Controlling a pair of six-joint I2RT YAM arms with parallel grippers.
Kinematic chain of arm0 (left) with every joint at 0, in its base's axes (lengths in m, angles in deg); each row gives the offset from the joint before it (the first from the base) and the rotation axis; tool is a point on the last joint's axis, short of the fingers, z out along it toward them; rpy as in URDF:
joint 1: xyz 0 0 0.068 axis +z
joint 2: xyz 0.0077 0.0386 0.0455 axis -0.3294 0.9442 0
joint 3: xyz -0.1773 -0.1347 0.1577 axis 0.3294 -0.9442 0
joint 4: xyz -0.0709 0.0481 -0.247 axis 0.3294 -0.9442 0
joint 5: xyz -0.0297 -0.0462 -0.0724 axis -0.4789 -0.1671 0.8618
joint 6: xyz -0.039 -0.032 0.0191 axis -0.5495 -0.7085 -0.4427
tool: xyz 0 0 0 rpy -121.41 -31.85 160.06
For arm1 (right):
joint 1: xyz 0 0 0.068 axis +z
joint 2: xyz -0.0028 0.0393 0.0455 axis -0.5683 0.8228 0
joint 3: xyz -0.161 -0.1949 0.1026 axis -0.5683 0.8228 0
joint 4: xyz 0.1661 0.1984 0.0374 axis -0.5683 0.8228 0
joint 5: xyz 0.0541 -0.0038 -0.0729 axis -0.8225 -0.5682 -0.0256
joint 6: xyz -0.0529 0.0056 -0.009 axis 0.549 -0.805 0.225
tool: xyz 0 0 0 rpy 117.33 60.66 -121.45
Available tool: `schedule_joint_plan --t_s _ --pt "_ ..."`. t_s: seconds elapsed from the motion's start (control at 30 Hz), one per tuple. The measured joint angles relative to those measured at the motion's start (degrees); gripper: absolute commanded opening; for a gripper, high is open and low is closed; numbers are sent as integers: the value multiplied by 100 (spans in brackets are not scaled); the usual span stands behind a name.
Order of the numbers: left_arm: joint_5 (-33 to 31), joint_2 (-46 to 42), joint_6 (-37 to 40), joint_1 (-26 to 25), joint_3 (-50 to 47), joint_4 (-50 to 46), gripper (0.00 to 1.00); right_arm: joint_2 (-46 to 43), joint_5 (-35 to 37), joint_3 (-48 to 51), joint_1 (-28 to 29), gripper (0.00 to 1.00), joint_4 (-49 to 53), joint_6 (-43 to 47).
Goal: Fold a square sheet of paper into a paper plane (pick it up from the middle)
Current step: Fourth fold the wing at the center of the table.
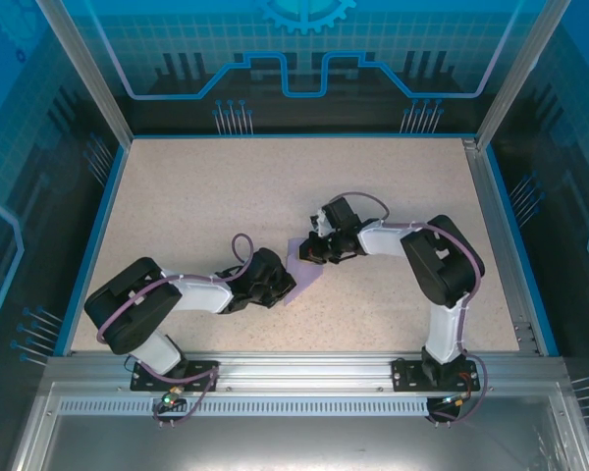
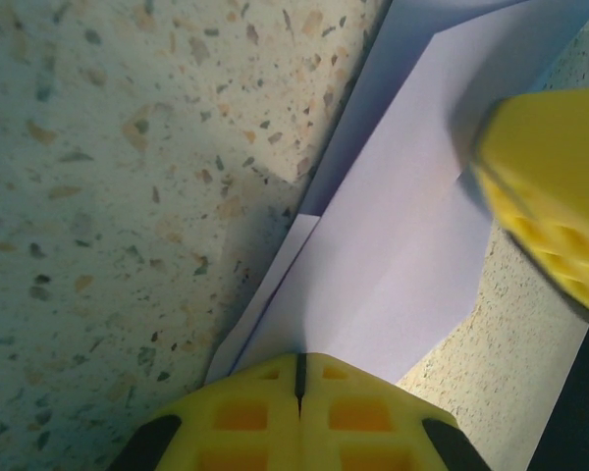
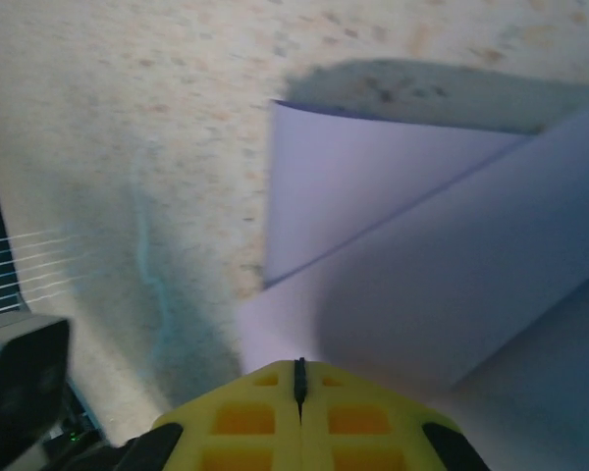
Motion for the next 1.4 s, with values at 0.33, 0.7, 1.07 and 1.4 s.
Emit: schedule_joint_plan --t_s 0.33,0.7,1.07,1.4 --pt "55 -199 186 2 46 -415 10 195 -186 44 -98 3 -125 9" --pt "726 -623 555 494 706 -1300 20 234 -415 114 -179 4 -304 26" --pt "920 570 -15 529 935 -520 14 245 -522 229 -212 4 -557 -151" --pt "726 374 -352 356 179 376 14 245 -520 234 -212 4 -560 -175"
